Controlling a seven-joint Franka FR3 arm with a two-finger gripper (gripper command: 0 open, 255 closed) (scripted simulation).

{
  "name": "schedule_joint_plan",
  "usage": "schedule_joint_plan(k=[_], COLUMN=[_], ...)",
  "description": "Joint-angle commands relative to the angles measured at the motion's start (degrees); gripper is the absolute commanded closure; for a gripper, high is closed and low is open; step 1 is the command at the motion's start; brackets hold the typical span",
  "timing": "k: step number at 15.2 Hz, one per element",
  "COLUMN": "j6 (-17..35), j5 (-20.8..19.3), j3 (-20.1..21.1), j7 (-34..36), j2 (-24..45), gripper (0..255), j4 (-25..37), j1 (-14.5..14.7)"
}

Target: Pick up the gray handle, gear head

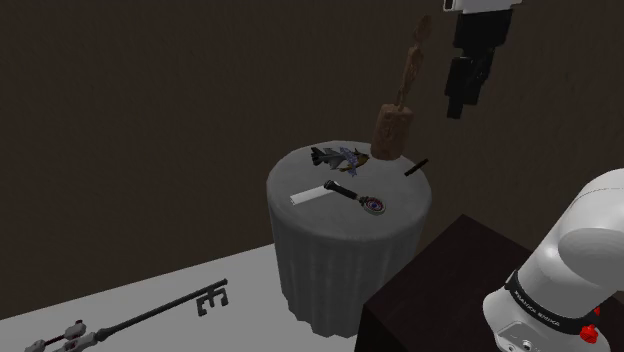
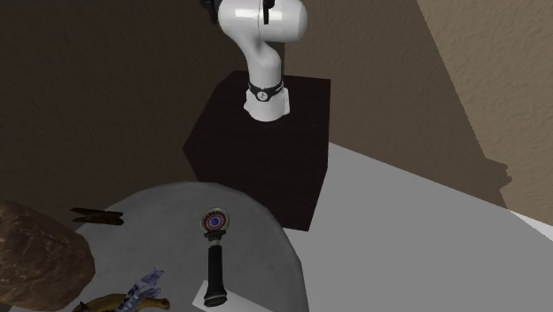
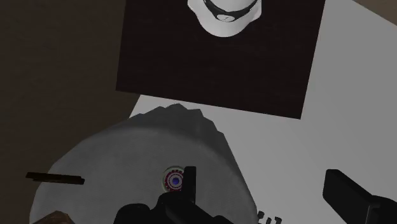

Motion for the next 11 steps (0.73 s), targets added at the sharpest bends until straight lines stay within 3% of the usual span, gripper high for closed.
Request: schedule_joint_plan(k=[1, 11], j6=[0.0, 24.3], j5=[0.0, -2.3], j3=[0.0, -1.2], j7=[0.0, -3.9], j2=[0.0, 7.2], gripper=[0, 0], j4=[0.0, -13.2], j1=[0.0, 0.0])
